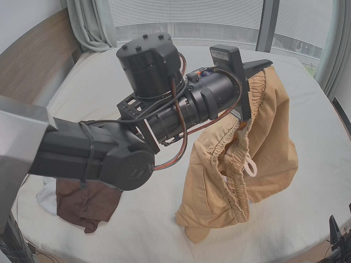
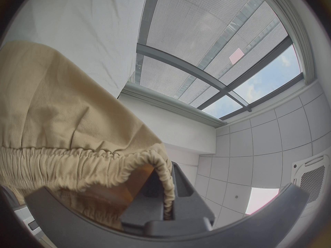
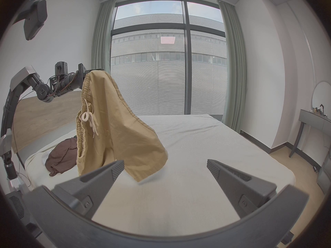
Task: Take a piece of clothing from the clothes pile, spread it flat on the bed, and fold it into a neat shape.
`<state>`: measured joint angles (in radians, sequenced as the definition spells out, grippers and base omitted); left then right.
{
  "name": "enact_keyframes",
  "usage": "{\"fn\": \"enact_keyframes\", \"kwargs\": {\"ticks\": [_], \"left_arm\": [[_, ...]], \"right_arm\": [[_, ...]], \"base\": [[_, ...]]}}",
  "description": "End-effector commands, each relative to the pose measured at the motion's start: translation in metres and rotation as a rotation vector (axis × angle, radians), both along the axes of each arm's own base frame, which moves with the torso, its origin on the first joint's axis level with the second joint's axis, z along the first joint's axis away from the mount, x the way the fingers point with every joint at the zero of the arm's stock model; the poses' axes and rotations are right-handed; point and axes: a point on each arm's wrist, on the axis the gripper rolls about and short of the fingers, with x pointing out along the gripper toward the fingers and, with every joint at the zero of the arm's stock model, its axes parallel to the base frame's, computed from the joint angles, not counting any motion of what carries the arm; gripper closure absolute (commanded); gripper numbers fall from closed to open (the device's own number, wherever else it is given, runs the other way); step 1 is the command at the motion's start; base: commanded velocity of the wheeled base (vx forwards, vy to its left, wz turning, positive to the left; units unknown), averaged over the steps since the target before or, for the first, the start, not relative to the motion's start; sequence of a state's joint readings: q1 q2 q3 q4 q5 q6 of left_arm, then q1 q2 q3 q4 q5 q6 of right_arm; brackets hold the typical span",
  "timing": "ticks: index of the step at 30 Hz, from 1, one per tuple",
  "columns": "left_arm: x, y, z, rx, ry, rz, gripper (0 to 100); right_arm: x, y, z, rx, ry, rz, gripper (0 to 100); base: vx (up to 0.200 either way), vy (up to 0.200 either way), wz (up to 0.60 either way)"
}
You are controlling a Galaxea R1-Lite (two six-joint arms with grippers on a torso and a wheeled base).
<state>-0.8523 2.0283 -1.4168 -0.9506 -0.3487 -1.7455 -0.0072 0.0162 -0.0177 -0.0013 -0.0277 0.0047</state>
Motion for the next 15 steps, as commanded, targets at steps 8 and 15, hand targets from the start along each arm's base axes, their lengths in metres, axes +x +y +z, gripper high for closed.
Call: {"fn": "enact_keyframes", "kwargs": {"ticks": [8, 15], "left_arm": [[0.012, 0.033, -0.031, 0.071, 0.003, 0.149, 100], [0.008, 0.073, -0.046, 0.118, -0.068, 0.245, 100]], "right_arm": [[0.001, 0.000, -0.005, 0.003, 0.015, 0.000, 0], [0.001, 0.000, -0.005, 0.002, 0.015, 0.000, 0]], "base": [[0.000, 0.000, 0.00], [0.000, 0.000, 0.00]]}}
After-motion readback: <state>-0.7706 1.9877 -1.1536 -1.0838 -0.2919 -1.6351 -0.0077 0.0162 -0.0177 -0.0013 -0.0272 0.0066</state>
